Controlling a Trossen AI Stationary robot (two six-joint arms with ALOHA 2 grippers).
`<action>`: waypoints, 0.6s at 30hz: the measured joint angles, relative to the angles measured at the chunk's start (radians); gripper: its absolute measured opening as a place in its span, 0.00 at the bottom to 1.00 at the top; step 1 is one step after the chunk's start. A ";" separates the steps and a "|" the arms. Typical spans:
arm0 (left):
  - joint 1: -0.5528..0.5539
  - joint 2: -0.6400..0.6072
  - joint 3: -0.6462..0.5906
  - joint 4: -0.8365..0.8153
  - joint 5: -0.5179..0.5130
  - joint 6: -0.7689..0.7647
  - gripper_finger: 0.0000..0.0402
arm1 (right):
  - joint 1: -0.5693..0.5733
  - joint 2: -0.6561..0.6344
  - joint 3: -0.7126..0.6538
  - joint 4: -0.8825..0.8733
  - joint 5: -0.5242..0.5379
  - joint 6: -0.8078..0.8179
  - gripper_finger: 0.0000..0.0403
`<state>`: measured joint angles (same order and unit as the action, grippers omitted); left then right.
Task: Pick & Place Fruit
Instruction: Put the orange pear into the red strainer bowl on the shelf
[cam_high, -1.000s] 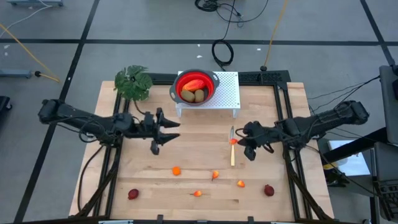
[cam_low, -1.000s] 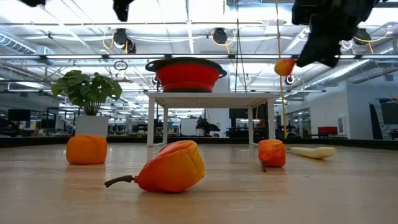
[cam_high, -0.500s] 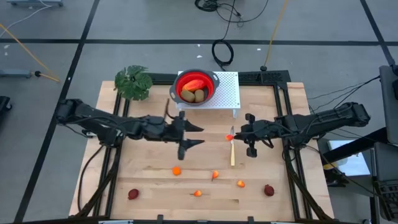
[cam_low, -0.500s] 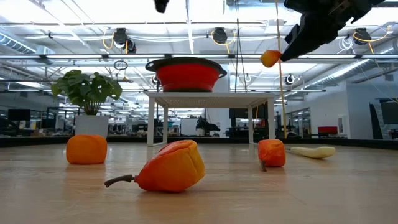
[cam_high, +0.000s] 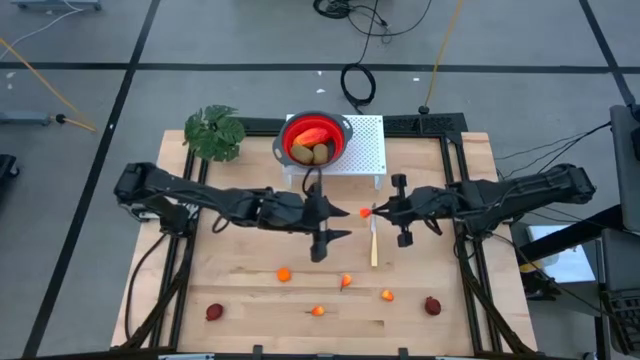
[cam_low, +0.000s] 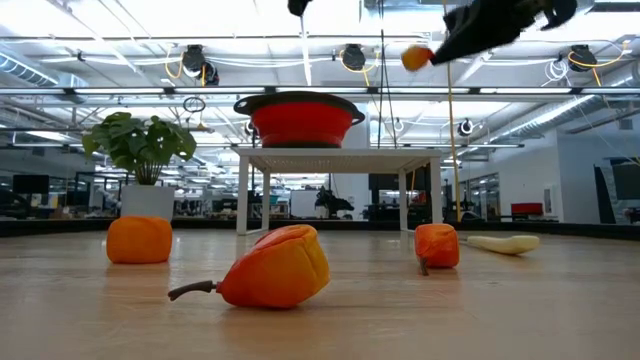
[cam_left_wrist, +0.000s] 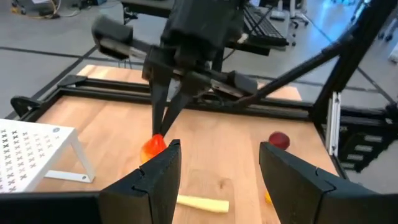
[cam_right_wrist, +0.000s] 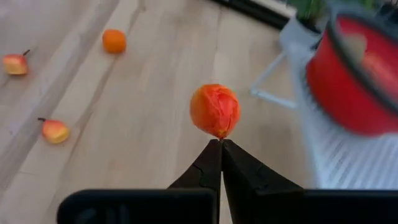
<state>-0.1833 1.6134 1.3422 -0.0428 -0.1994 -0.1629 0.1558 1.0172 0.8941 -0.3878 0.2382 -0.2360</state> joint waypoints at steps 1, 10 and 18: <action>0.000 0.008 0.009 0.000 -0.008 -0.005 0.54 | 0.000 0.000 0.017 -0.007 -0.001 -0.023 0.00; 0.000 0.039 0.040 -0.008 -0.080 -0.024 0.54 | 0.003 0.001 0.127 -0.087 -0.003 -0.109 0.00; 0.012 0.039 0.040 0.000 -0.118 -0.023 0.54 | 0.003 0.048 0.140 -0.112 -0.056 -0.134 0.00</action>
<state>-0.1709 1.6520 1.3823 -0.0424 -0.3172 -0.1860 0.1593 1.0655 1.0344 -0.4995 0.1817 -0.3699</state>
